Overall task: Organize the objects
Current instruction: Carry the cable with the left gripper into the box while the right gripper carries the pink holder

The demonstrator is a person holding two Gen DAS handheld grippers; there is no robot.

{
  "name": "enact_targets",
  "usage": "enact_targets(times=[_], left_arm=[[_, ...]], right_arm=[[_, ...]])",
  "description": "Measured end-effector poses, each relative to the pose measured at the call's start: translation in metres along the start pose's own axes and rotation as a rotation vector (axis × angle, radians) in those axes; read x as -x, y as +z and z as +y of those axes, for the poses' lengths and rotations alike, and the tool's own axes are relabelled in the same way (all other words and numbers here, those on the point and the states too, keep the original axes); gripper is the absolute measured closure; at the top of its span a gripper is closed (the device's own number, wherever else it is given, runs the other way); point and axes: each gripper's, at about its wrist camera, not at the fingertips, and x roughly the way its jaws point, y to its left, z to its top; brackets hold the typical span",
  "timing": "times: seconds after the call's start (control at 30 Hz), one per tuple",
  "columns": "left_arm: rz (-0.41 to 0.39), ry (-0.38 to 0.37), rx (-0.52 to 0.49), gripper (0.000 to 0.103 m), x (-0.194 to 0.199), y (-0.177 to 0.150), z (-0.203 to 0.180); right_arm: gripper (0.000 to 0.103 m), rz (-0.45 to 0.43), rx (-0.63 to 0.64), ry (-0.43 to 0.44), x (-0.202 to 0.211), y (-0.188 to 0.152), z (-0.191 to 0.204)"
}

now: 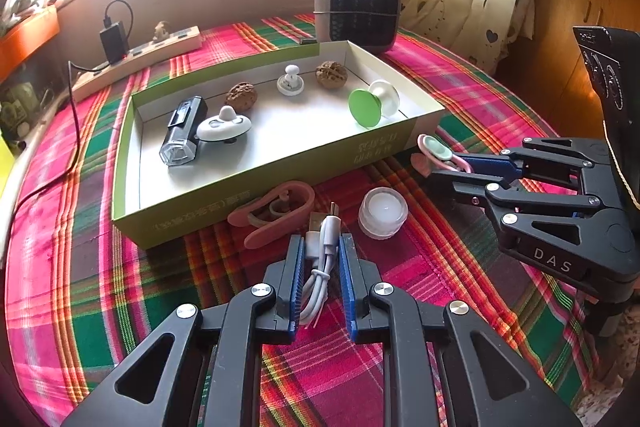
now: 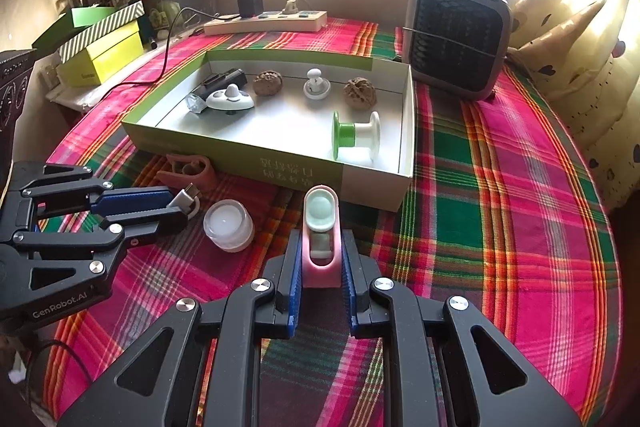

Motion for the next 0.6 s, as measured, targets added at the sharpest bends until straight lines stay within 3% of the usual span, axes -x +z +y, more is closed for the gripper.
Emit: enact_targets(times=[0.6], left_arm=[[-0.044,0.019,0.031,0.088,0.020,0.010,0.006]], right_arm=[[0.085,-0.040,-0.006,0.010,0.015,0.007,0.003]])
